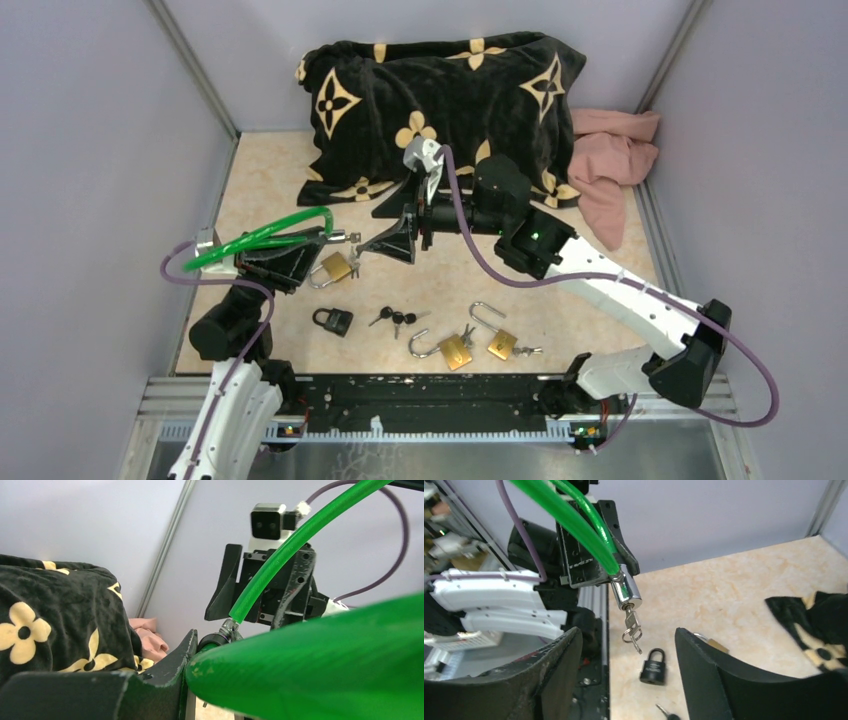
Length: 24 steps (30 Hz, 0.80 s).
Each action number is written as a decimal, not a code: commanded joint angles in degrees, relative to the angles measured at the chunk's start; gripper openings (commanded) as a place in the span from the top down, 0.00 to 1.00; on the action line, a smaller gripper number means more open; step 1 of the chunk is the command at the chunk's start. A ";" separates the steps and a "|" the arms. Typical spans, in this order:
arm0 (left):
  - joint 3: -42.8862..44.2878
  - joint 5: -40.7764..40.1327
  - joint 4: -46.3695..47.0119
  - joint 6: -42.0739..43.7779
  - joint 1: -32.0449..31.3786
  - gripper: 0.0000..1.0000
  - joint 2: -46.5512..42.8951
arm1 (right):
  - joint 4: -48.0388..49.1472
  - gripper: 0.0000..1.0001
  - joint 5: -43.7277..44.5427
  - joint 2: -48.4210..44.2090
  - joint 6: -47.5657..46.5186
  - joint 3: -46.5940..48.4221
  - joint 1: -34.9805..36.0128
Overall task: Lock with the key
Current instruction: Lock the lock.
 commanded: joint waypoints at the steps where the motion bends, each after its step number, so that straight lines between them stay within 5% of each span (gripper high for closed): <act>1: 0.62 -1.18 2.28 -0.40 0.25 1.00 -0.85 | 9.36 0.35 -4.83 0.36 9.46 -2.74 -1.62; 24: 0.45 -1.26 1.43 -0.51 0.32 1.00 -0.80 | 17.73 0.71 -12.74 8.39 16.27 -2.00 -1.62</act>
